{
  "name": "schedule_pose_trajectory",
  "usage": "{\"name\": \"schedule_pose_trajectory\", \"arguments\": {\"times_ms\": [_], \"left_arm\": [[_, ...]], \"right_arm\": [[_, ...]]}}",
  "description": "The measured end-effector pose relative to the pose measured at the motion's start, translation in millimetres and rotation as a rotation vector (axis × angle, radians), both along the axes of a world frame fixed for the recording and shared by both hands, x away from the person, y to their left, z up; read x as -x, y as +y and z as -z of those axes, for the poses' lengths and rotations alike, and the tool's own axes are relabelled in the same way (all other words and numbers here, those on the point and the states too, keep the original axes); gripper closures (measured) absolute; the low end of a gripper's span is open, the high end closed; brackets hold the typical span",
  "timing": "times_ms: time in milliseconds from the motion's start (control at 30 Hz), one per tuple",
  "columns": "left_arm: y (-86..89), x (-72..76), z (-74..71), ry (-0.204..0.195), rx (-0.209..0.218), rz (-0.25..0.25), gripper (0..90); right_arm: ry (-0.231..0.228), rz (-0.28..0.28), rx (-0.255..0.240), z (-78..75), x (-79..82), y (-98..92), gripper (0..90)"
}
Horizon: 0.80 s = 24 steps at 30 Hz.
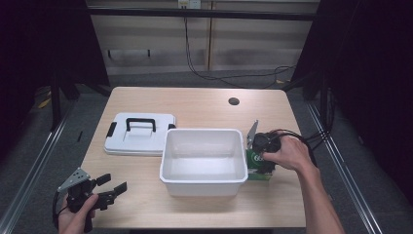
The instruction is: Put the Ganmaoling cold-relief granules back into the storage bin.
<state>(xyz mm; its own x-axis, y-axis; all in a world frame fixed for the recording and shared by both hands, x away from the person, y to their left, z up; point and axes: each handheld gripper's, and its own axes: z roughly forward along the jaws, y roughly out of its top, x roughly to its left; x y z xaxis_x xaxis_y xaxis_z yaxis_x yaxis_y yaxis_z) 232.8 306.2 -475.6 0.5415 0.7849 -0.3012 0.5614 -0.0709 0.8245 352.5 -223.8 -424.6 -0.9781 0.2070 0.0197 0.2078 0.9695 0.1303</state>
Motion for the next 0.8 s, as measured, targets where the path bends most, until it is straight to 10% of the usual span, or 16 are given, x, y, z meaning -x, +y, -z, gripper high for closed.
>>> {"name": "schedule_pose_trajectory", "arguments": {"times_ms": [800], "left_arm": [[-1.1, 0.3, -0.1, -0.001, 0.000, 0.000, 17.8]], "right_arm": [[0.005, 0.027, 0.020, -20.2, 4.2, -3.2, 15.4]]}}
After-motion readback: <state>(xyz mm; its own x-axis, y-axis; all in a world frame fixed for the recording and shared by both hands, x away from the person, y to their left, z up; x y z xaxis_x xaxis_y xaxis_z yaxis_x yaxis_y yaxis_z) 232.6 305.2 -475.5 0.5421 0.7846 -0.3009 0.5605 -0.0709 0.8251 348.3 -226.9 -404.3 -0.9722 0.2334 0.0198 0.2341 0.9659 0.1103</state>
